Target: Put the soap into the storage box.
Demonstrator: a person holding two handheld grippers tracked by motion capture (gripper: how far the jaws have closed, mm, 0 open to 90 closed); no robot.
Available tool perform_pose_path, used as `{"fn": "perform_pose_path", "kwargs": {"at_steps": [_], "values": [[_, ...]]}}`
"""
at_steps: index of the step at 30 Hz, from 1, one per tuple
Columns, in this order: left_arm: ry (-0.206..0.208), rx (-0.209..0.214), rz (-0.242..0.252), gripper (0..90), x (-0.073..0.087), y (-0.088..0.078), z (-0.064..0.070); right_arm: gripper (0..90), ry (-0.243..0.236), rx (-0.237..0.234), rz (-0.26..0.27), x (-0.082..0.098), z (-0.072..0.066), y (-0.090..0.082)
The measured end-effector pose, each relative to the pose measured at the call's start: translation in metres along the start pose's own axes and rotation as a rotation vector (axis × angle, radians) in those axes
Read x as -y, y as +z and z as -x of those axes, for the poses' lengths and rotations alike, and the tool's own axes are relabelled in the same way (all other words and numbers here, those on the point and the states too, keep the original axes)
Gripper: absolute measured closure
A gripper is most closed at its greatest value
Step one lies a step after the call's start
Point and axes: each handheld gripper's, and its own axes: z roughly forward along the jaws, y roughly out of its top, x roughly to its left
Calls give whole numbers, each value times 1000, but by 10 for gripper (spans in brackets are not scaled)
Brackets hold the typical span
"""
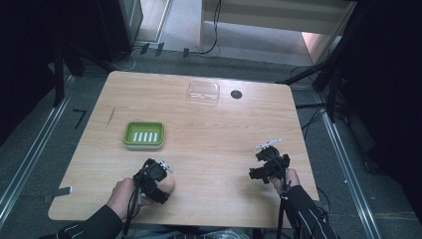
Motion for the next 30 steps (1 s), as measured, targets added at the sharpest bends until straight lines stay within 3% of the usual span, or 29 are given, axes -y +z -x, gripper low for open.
{"fn": "perform_pose_path", "kwargs": {"at_steps": [30], "values": [[-9, -7, 38, 329, 7, -19, -23, 143, 1, -3, 0, 0, 0, 0]]}}
